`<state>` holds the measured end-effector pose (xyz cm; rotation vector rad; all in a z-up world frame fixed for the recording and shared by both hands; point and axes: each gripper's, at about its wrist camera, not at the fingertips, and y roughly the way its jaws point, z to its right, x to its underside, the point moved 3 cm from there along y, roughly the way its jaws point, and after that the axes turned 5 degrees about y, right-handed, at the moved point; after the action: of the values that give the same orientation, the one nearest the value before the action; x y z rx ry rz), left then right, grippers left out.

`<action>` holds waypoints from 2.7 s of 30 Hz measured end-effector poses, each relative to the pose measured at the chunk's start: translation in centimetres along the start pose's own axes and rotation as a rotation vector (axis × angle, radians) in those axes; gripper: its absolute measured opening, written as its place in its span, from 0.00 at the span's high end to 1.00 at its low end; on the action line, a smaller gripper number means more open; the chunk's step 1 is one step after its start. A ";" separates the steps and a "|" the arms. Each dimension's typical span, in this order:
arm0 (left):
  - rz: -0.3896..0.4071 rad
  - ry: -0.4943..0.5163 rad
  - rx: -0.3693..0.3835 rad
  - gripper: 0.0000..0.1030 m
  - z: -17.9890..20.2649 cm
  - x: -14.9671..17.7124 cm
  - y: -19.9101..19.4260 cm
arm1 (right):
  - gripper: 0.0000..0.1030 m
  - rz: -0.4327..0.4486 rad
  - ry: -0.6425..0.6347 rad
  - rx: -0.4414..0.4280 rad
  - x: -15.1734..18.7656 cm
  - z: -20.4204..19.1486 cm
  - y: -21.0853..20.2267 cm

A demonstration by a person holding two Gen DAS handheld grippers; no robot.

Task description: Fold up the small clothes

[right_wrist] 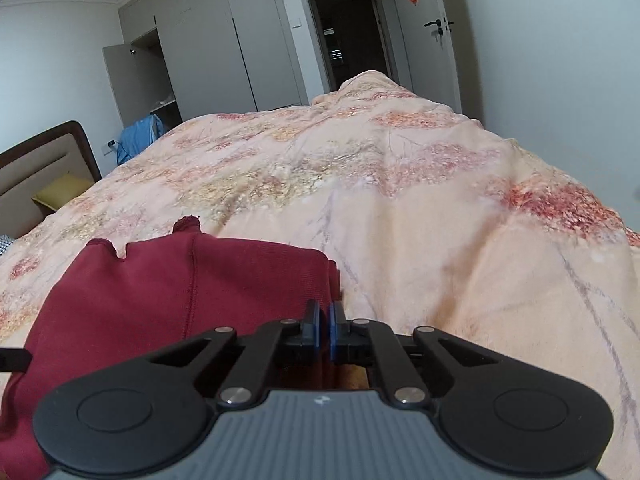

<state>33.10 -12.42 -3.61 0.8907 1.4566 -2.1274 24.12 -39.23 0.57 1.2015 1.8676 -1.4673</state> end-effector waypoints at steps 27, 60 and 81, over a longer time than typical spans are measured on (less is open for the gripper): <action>0.018 0.037 0.001 0.01 1.0 -0.6 1.0 | 0.00 -0.013 0.086 -0.096 1.7 -0.5 -2.0; 0.030 0.012 0.007 0.00 0.6 0.5 2.0 | 0.00 0.030 0.093 -0.062 4.4 -0.4 -1.0; -0.024 0.005 0.028 0.00 -0.1 -0.1 2.2 | 0.25 0.142 0.017 -0.083 4.7 -1.5 -2.9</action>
<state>34.61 -13.17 -4.99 0.8929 1.4506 -2.1691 19.49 -36.36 -1.17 1.2820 1.7961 -1.2950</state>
